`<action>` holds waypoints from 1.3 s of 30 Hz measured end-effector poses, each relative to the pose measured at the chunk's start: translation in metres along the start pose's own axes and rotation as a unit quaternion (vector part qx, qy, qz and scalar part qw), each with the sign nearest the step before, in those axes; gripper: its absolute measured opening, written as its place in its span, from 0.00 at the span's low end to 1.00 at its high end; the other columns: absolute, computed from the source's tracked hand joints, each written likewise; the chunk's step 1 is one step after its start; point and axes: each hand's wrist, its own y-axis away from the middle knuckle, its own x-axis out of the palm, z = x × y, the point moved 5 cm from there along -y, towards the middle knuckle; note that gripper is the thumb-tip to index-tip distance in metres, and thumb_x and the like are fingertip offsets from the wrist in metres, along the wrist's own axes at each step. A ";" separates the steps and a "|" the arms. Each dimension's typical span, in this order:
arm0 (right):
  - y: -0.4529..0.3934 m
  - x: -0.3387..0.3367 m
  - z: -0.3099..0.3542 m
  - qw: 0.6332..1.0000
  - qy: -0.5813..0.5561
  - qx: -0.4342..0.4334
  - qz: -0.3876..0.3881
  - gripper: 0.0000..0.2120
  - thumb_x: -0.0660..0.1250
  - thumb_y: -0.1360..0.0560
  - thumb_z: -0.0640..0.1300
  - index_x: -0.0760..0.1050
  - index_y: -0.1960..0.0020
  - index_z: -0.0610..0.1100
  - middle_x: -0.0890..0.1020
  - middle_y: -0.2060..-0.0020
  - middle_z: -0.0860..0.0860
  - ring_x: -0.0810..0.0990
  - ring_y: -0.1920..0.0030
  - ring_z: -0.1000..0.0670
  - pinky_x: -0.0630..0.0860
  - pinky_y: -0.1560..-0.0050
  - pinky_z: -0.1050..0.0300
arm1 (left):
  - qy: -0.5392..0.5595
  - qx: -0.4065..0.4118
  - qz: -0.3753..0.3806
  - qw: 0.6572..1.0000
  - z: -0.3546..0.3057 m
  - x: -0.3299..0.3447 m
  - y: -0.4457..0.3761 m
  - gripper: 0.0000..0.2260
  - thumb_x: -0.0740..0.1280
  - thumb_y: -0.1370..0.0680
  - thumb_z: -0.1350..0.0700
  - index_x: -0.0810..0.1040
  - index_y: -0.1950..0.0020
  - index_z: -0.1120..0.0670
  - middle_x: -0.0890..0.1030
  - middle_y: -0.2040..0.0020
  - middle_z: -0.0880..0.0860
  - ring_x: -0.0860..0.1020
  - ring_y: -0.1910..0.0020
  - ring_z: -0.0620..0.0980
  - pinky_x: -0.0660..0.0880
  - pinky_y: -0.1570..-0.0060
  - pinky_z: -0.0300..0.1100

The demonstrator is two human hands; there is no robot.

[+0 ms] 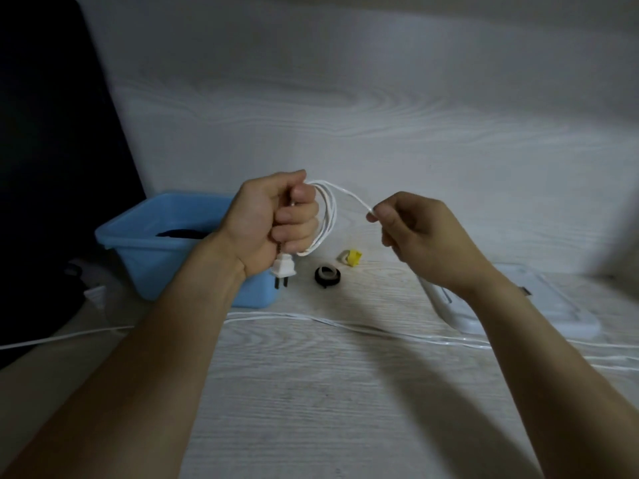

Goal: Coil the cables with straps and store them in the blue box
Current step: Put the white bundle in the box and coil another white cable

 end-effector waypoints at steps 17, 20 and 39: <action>0.014 0.040 0.000 0.962 0.139 -0.024 0.232 0.07 0.69 0.23 0.43 0.78 0.51 0.55 0.78 0.62 0.59 0.76 0.64 0.61 0.68 0.61 0.68 | 0.142 0.231 -0.231 0.935 -0.028 -0.034 -0.002 0.11 0.57 0.20 0.69 0.71 0.58 0.56 0.73 0.65 0.54 0.77 0.67 0.49 0.81 0.57 0.47; 0.019 0.050 0.010 0.952 0.122 -0.047 0.275 0.11 0.66 0.22 0.37 0.81 0.46 0.52 0.80 0.56 0.58 0.76 0.61 0.62 0.69 0.56 0.68 | 0.032 0.219 -0.233 0.947 -0.022 -0.027 -0.005 0.13 0.55 0.18 0.70 0.68 0.58 0.56 0.77 0.57 0.57 0.83 0.61 0.52 0.82 0.54 0.48; 0.011 0.005 0.042 0.987 0.037 -0.113 0.108 0.10 0.59 0.18 0.36 0.79 0.48 0.42 0.81 0.65 0.54 0.78 0.67 0.59 0.71 0.65 0.68 | -0.210 0.099 -0.183 0.955 0.019 0.008 -0.010 0.09 0.60 0.18 0.66 0.74 0.57 0.57 0.81 0.60 0.58 0.81 0.63 0.54 0.79 0.64 0.41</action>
